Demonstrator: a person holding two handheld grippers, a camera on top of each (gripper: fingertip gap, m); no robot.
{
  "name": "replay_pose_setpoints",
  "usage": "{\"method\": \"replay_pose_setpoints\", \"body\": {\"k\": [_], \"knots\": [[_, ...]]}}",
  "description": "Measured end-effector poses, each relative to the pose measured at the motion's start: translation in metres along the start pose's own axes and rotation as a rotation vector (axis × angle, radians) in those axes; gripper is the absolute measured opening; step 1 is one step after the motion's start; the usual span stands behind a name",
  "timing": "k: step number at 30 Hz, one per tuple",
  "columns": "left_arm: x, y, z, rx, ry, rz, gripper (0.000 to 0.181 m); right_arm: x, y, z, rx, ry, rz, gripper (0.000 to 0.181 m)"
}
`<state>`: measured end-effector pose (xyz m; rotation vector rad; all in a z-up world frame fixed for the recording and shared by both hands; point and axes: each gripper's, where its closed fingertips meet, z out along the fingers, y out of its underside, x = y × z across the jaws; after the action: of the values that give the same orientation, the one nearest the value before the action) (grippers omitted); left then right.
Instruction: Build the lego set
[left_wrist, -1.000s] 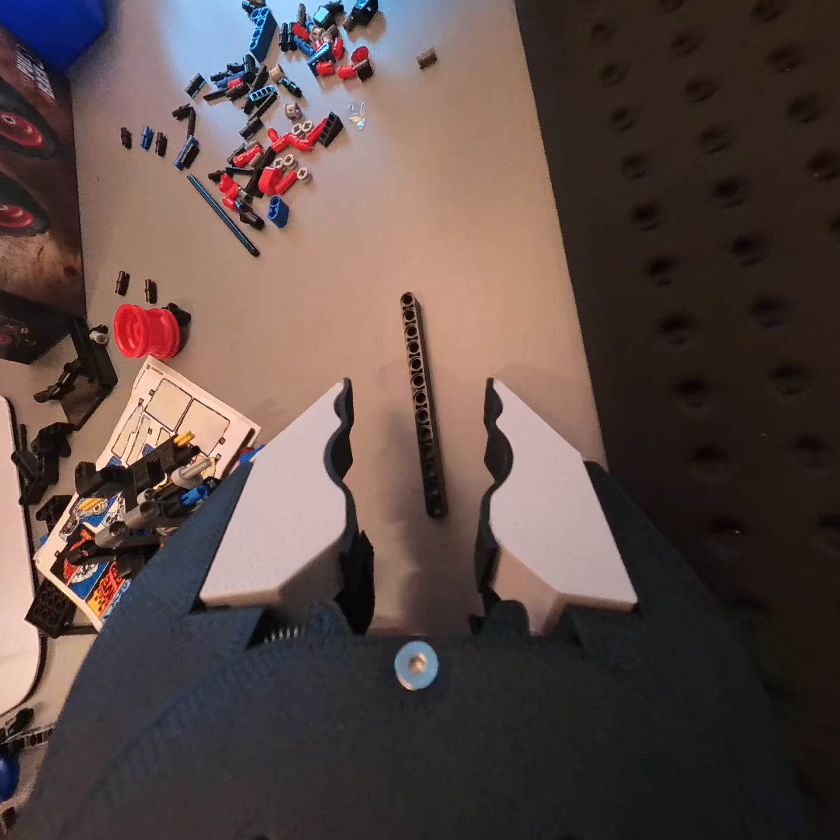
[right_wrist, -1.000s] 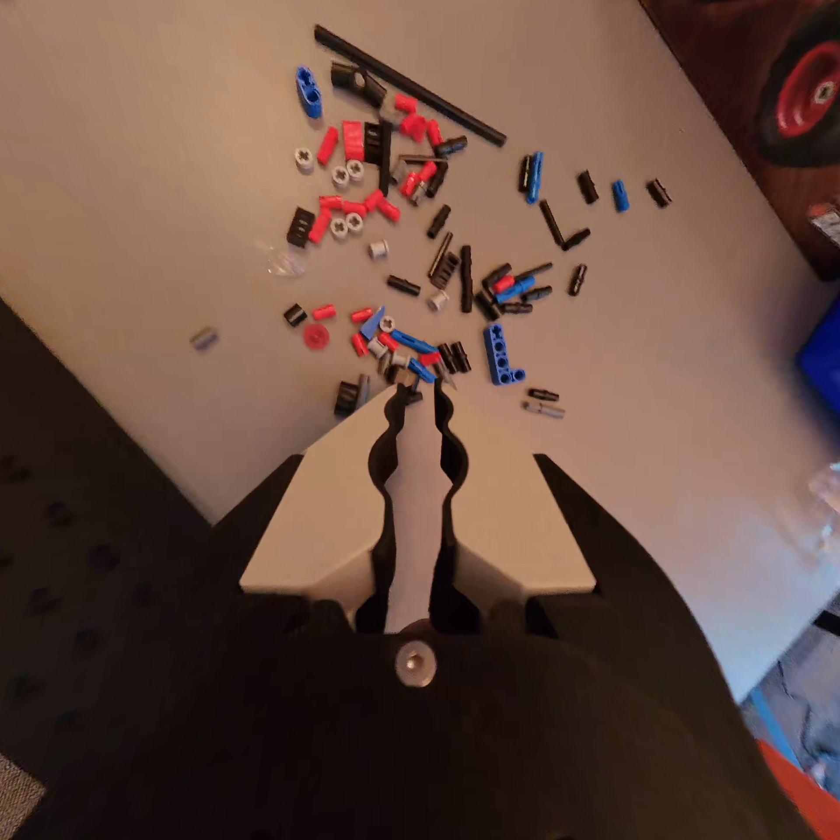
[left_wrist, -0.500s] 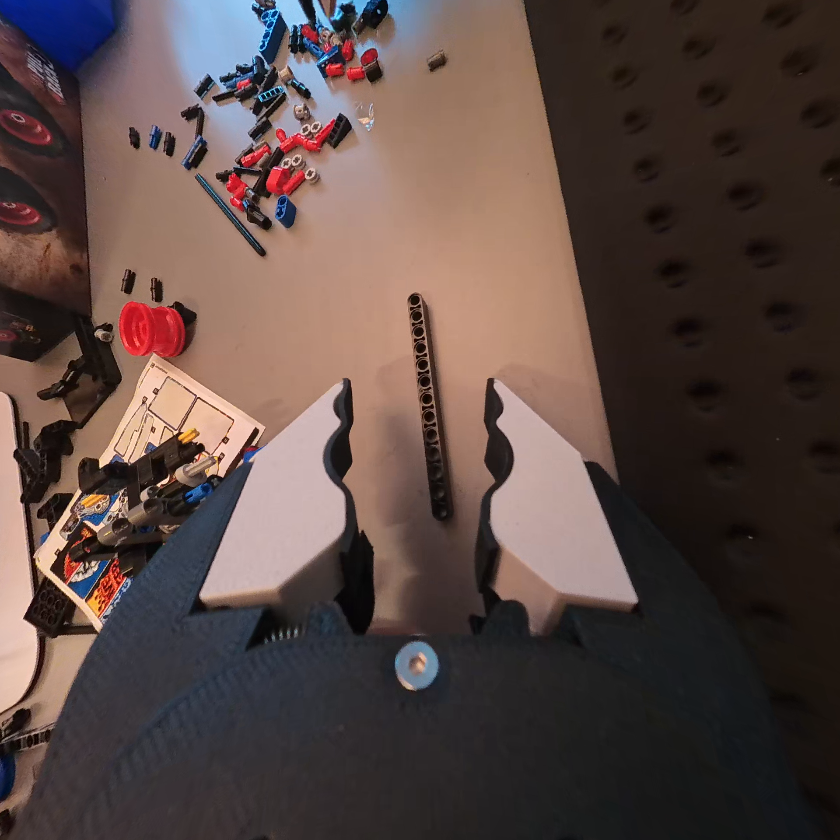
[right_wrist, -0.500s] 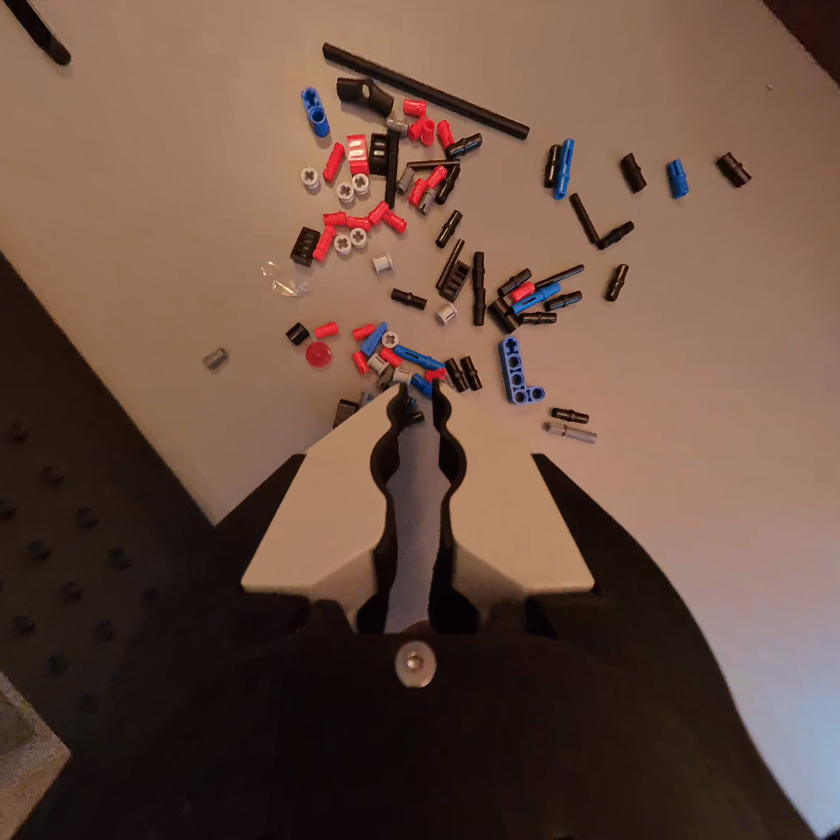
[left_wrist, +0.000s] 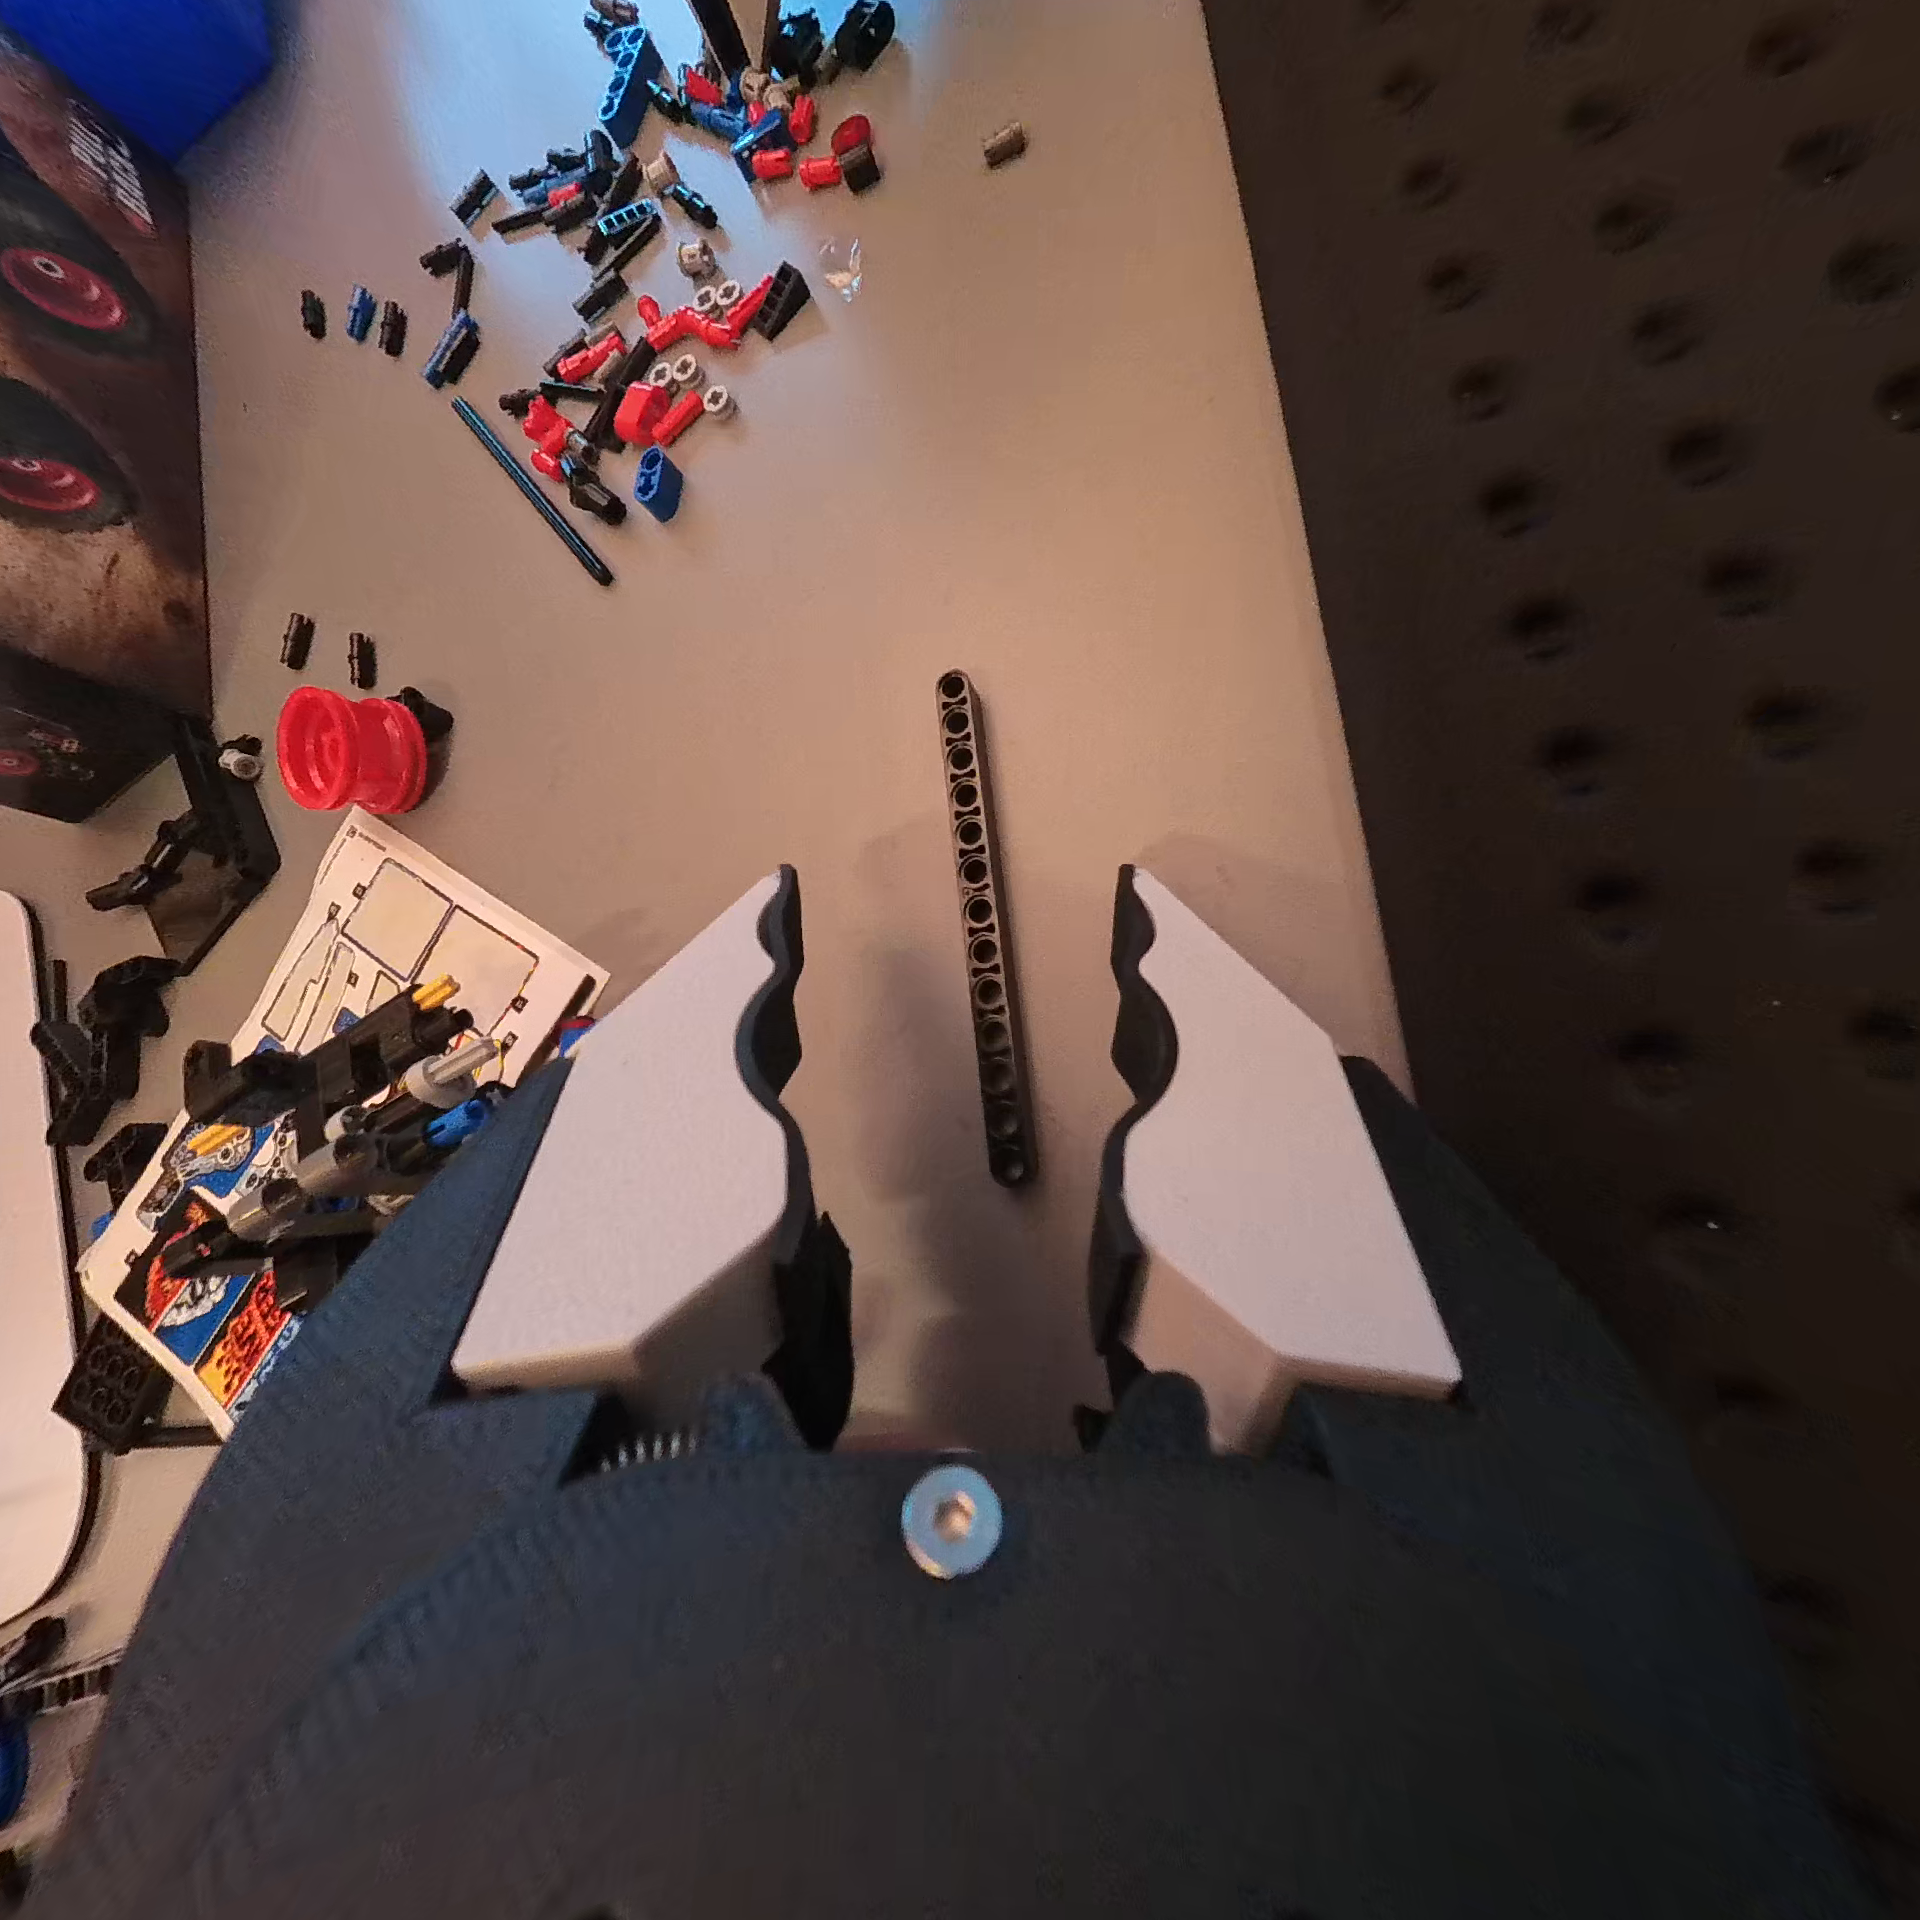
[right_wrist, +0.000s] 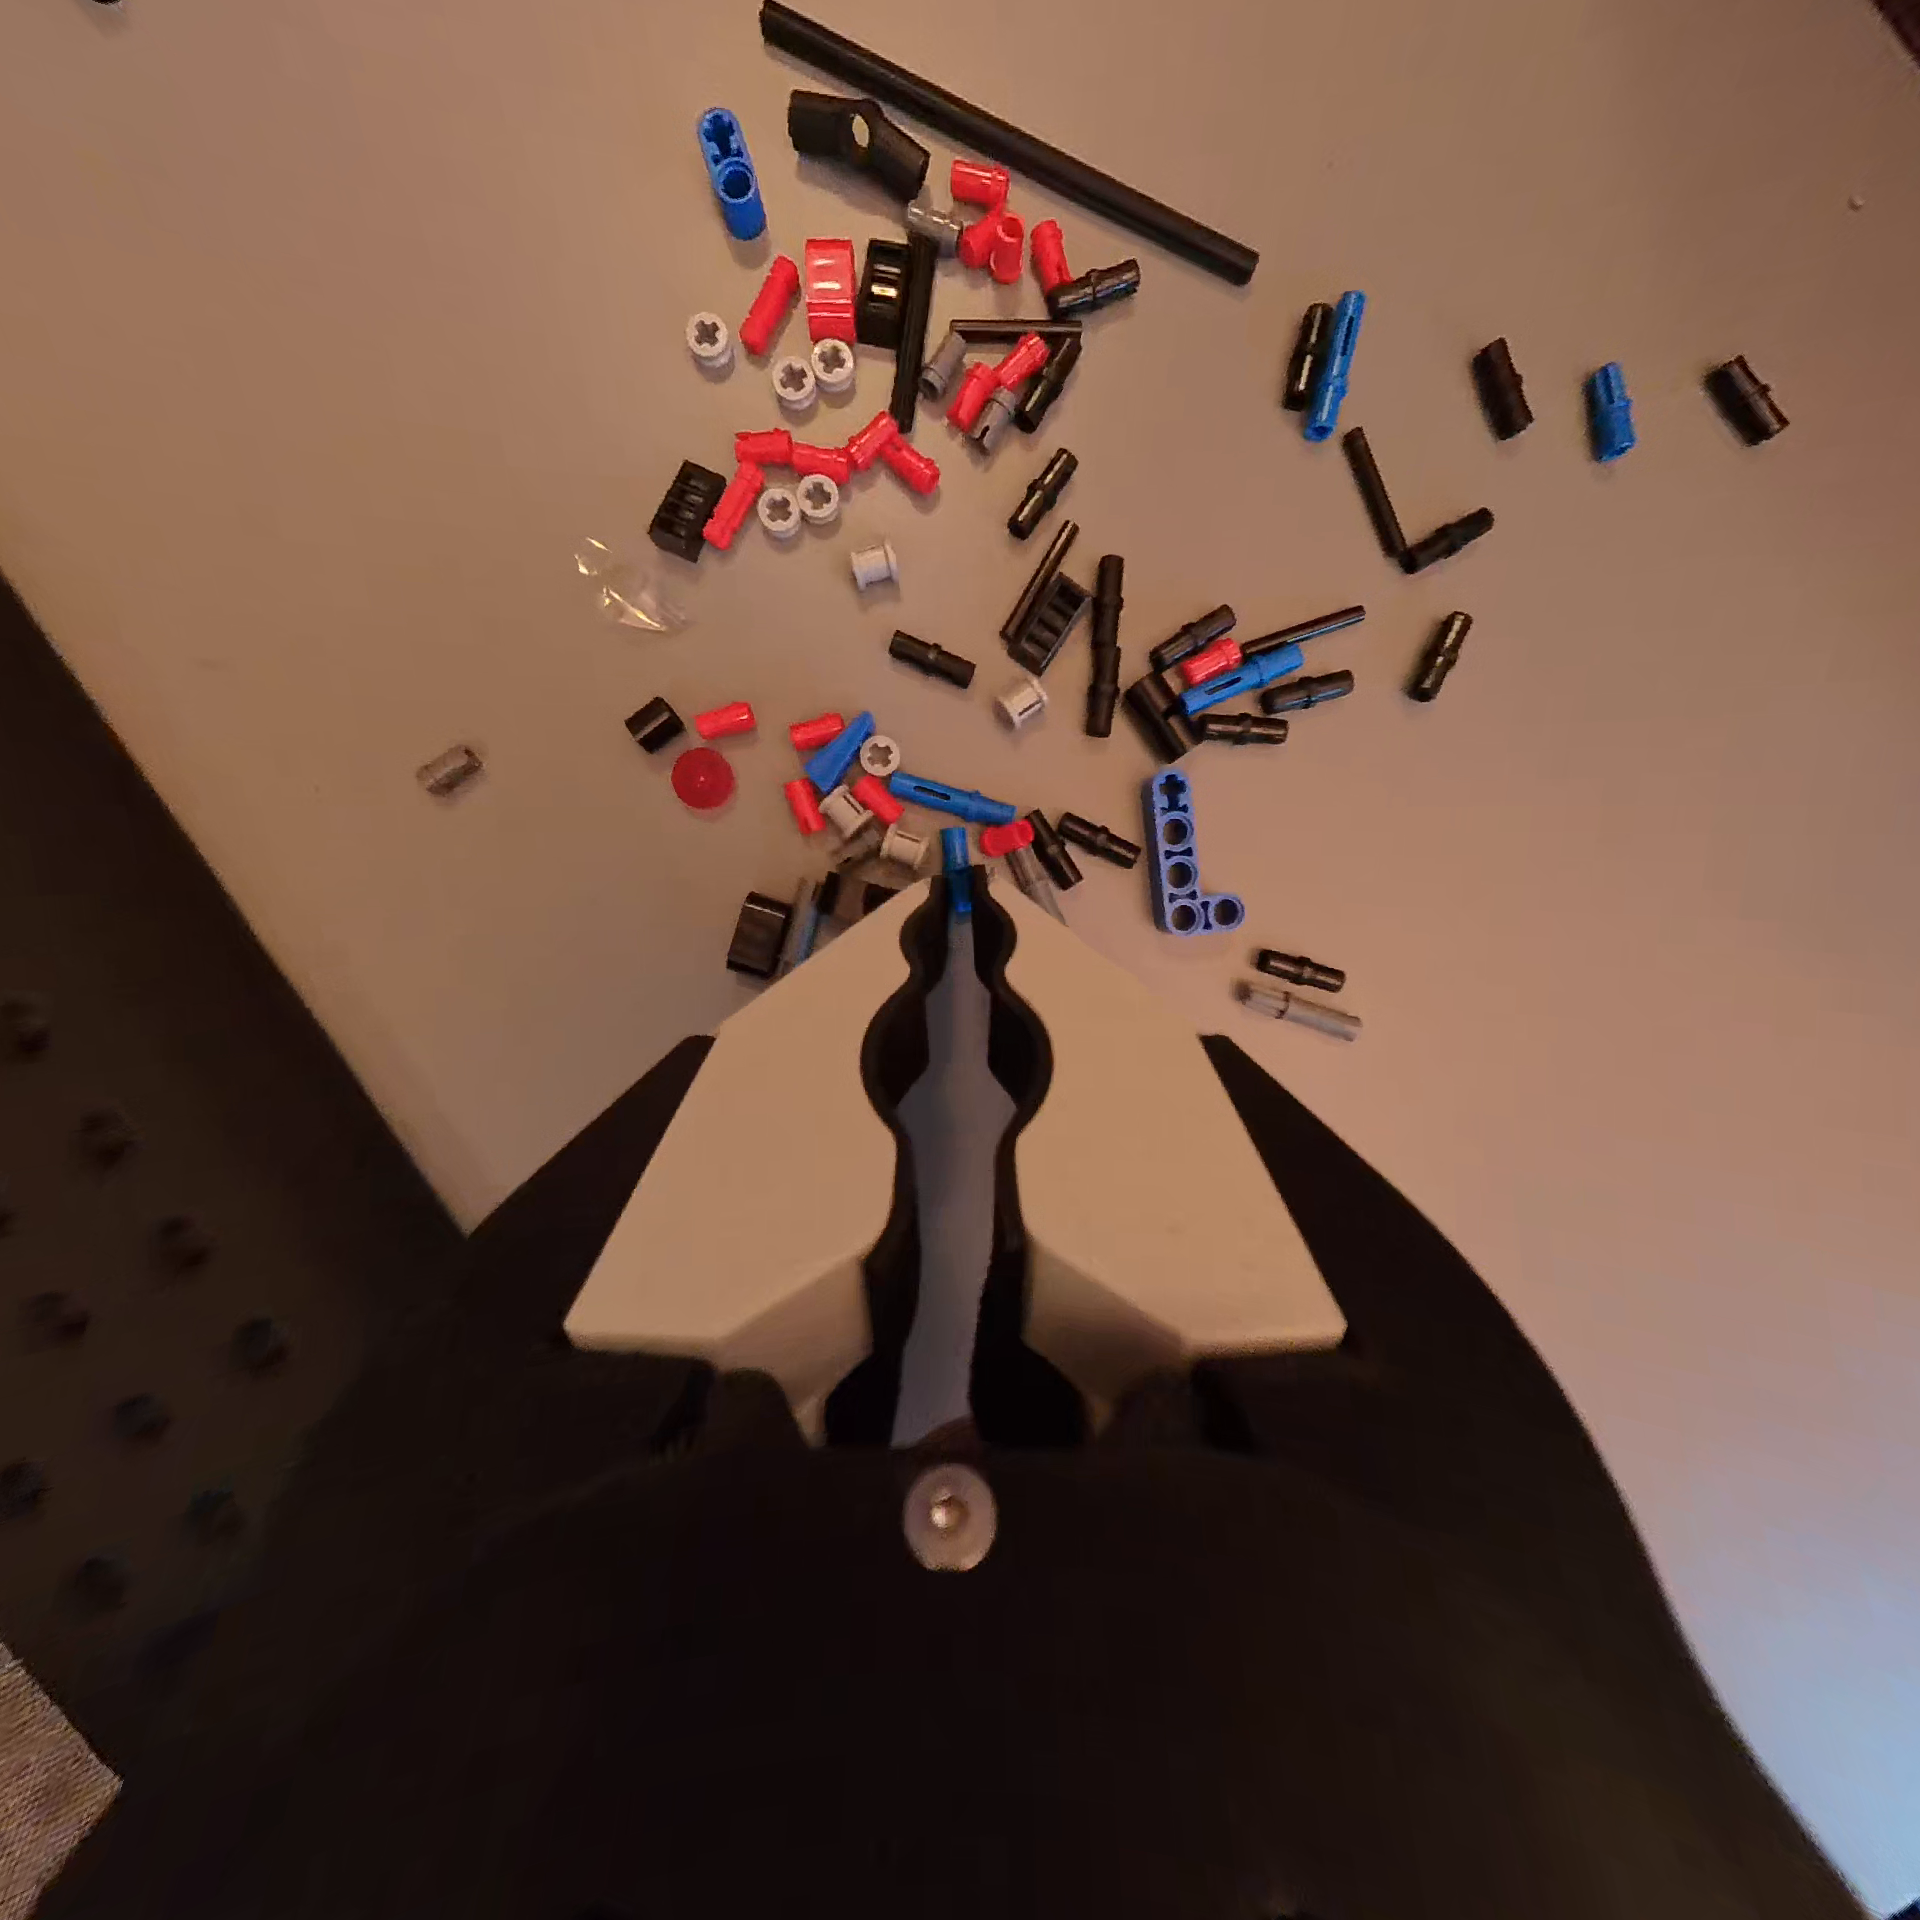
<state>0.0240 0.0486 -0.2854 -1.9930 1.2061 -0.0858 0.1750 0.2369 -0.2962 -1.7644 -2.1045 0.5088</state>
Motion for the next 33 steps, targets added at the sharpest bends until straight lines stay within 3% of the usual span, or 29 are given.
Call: {"method": "replay_pose_setpoints", "body": {"k": [26, 33], "knots": [[-0.002, 0.001, 0.001, -0.003, -0.014, -0.001, 0.058, -0.008, 0.002, -0.002, 0.015, 0.027, 0.013, 0.008], [-0.001, 0.001, 0.001, -0.003, -0.012, 0.0, 0.058, -0.005, -0.01, -0.01, 0.048, 0.05, -0.025, 0.008]]}}
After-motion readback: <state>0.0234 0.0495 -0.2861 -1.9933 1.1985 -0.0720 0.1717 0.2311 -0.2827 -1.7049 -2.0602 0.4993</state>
